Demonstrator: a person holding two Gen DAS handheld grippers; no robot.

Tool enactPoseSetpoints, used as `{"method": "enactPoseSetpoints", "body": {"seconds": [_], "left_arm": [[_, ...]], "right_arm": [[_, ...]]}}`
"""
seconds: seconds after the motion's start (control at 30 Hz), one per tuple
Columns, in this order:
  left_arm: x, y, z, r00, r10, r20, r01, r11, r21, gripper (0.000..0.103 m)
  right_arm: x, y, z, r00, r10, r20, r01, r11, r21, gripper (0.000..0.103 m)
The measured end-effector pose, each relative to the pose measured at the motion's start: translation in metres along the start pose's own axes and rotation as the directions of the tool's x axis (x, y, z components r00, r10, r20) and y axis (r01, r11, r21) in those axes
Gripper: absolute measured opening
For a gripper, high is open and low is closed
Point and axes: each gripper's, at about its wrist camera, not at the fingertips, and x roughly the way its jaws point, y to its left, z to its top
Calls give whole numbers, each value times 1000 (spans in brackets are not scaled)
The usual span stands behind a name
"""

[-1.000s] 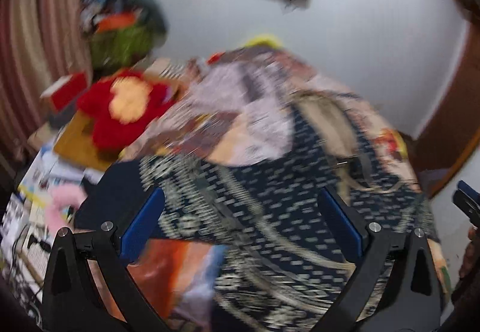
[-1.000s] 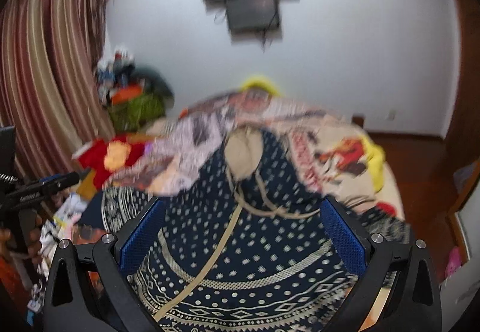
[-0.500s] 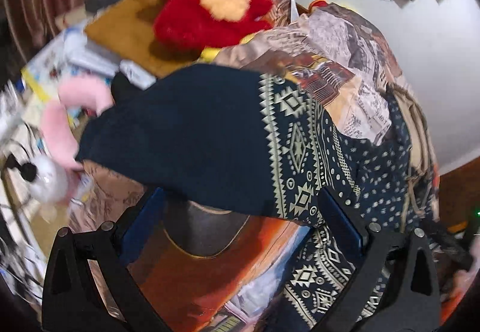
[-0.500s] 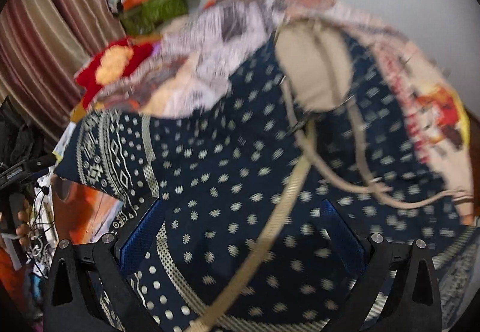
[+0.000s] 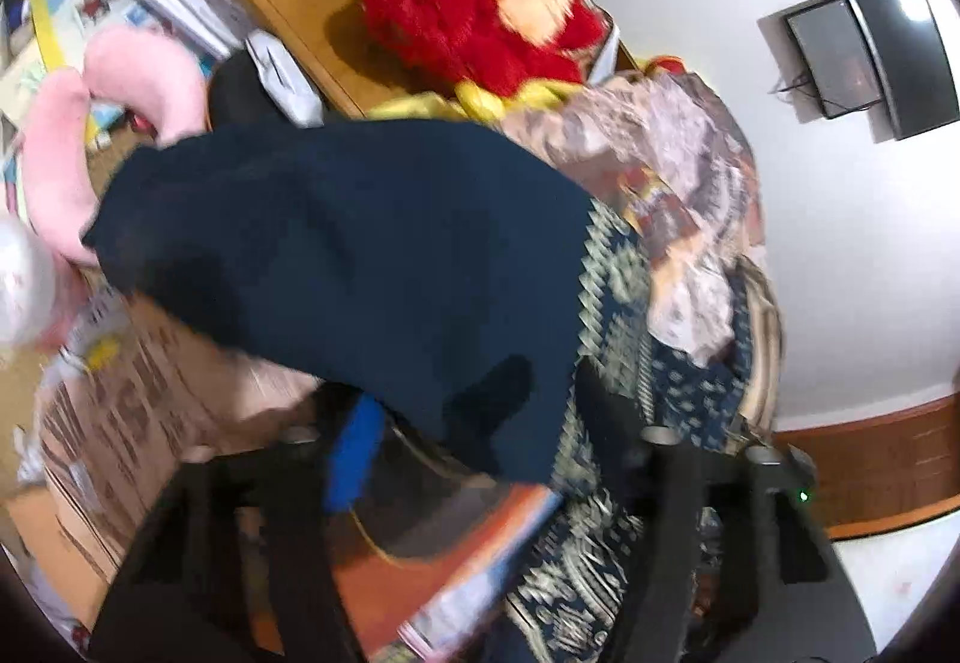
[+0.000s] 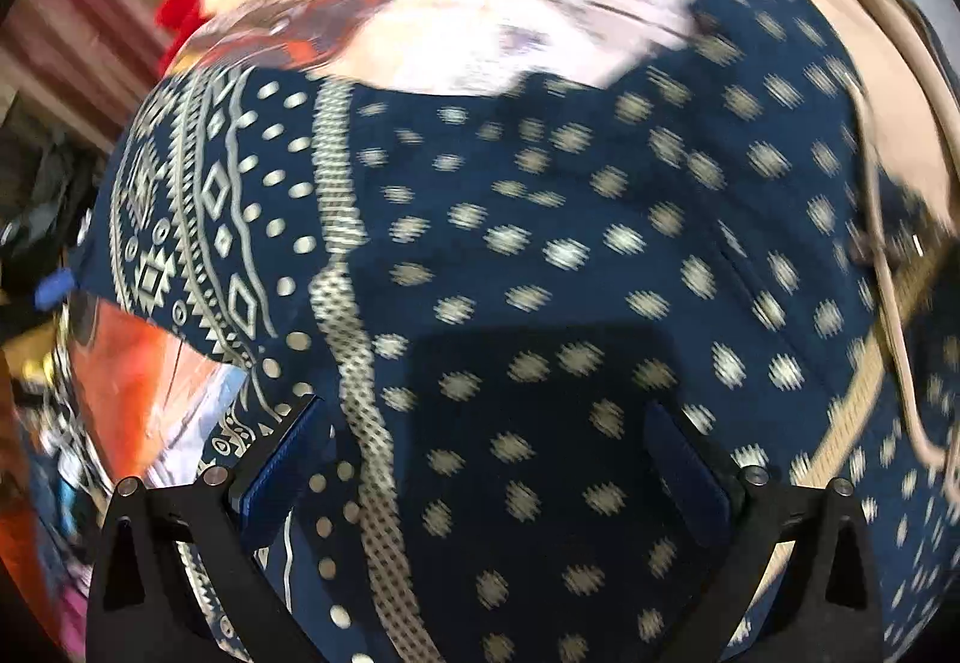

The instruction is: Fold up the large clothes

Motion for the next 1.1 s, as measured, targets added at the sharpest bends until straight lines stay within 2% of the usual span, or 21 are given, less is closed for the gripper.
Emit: {"method": "enactPoseSetpoints", "body": {"seconds": [0.03,0.07,0.1,0.13,0.23,0.3,0.37,0.47,0.6,0.73,0.87,0.93,1.03,1.1], "left_arm": [[2,-1,4,999,42,12,-43,999,8,32],[3,-2,6,997,74,22,-74,997,17,24],[4,-5,9,994,100,37,-101,994,34,21],[5,-9,11,989,135,62,-139,988,61,12],[2,-27,13,967,215,141,-234,961,145,3],[-5,-53,8,943,245,226,-296,927,231,2],[-15,-76,2,929,237,285,-321,899,298,2],[-33,-120,-5,915,178,362,-324,860,395,2],[-49,-183,-19,915,63,398,-280,809,516,2],[-45,-241,-43,926,-24,377,-236,743,627,2],[-18,-285,-82,957,-76,280,-157,676,720,2],[8,-297,-106,975,-63,215,-125,642,756,2],[52,-304,-141,996,-9,90,-65,614,787,2],[79,-302,-162,999,38,14,-34,600,799,2]], "right_arm": [[3,6,1,1000,-1,-3,1,1000,-26,103],[5,10,1,1000,-8,-5,7,999,-39,103],[7,13,0,1000,-16,-3,16,999,-47,103],[11,17,-2,1000,-29,-1,29,998,-58,103],[20,32,-11,996,-92,14,93,985,-143,103],[26,45,-18,989,-149,17,149,966,-212,103],[29,53,-20,988,-153,13,151,961,-232,103],[32,56,-19,989,-145,3,142,965,-222,103],[22,56,-20,993,-120,-19,114,970,-213,103],[-21,26,-27,999,-16,-30,12,994,-110,103],[-72,-13,-46,999,7,46,-8,1000,21,103],[-98,-36,-58,996,9,85,-17,996,84,103],[-131,-64,-76,991,-5,133,-15,988,155,103],[-153,-80,-85,988,-41,148,12,982,191,103]]}}
